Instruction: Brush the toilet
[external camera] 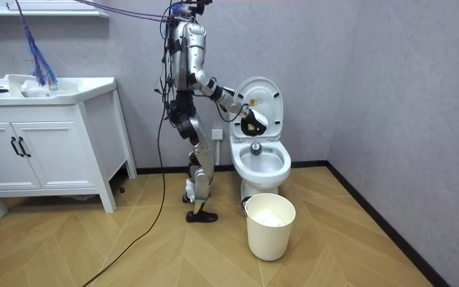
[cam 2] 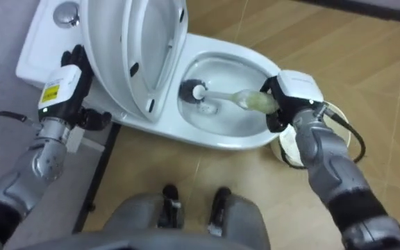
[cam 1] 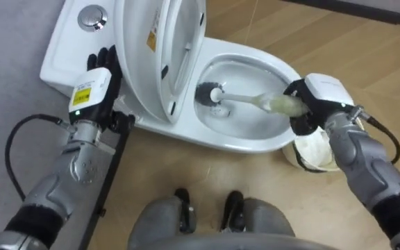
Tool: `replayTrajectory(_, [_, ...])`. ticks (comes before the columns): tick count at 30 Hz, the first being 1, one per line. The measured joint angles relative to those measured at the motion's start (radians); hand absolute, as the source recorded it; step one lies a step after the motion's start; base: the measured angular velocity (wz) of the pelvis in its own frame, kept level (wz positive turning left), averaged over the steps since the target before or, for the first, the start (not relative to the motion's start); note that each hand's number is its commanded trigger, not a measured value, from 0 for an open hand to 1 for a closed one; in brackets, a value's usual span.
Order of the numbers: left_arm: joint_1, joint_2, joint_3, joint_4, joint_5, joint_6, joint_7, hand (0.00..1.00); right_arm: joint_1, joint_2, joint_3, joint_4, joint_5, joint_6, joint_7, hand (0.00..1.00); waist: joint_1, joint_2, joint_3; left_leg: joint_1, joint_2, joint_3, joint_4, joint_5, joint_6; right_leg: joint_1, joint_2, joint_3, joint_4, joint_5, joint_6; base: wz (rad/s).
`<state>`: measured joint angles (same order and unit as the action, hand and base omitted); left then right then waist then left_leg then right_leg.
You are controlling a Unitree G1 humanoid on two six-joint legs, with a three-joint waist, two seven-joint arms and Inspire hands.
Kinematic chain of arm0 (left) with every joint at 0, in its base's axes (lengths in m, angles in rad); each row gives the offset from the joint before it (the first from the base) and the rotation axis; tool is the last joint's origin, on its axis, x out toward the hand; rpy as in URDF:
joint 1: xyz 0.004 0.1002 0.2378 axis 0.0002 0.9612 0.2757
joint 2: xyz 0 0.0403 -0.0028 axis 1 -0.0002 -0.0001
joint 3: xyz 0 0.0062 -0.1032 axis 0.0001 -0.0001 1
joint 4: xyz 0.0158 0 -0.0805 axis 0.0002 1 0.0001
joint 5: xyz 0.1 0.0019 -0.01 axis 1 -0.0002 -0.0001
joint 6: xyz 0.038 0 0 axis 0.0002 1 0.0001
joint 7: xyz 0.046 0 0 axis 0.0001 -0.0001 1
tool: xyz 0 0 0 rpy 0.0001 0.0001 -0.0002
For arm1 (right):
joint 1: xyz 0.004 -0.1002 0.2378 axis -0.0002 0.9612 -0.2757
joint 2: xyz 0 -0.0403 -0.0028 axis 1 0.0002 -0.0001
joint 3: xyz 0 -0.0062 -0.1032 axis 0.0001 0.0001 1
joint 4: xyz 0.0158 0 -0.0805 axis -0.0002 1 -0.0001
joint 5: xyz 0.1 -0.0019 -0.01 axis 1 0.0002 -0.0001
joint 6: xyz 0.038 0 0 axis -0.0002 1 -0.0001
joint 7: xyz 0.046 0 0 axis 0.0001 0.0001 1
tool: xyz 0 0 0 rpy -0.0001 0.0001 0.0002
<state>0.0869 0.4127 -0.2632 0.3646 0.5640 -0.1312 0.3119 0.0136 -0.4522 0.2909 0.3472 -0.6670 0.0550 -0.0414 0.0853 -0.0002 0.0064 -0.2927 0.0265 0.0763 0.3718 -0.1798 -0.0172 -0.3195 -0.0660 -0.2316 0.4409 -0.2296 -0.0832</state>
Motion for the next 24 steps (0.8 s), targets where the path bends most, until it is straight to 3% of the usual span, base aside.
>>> replayTrajectory(3, [0.108,-0.005,0.046,-0.067,0.002,0.0,-0.045,0.0,0.068,0.01,-0.047,-0.068,-0.005,-0.015,-0.003,1.0,0.001,-0.003,-0.0026,0.065,-0.004,-0.001,-0.036,0.0,0.0,0.065,0.001,-0.006,-0.033,-0.003,0.008,0.04])
replayTrajectory(9, [0.213,-0.013,0.125,-0.096,-0.002,0.001,-0.125,0.0,0.163,0.031,-0.091,-0.091,-0.006,-0.048,-0.012,1.0,0.003,-0.009,-0.0058,0.175,-0.007,-0.025,-0.089,0.0,0.0,0.203,0.016,-0.025,-0.117,-0.002,0.025,0.18])
replayTrajectory(15, [0.255,-0.058,0.231,-0.103,-0.002,0.001,-0.131,0.0,0.231,0.047,-0.166,-0.109,-0.012,-0.088,-0.011,1.0,0.004,-0.008,-0.0044,0.234,-0.01,-0.029,-0.12,0.0,0.0,0.273,0.016,-0.044,-0.156,-0.004,0.032,0.07])
replayTrajectory(20, [0.27,-0.077,0.308,-0.108,-0.004,0.002,-0.131,0.0,0.294,0.066,-0.25,-0.168,0.038,-0.128,-0.069,1.0,0.0,-0.003,-0.0037,0.287,-0.012,-0.037,-0.149,0.0,0.0,0.337,0.024,-0.046,-0.206,0.001,0.039,0.05])
replayTrajectory(24, [0.317,-0.114,0.354,-0.112,-0.033,0.009,-0.13,0.0,0.326,0.073,-0.273,-0.168,0.095,-0.128,-0.085,1.0,0.0,-0.005,-0.0052,0.319,-0.015,-0.036,-0.177,0.0,0.0,0.361,0.023,-0.044,-0.222,0.001,0.043,-0.06])
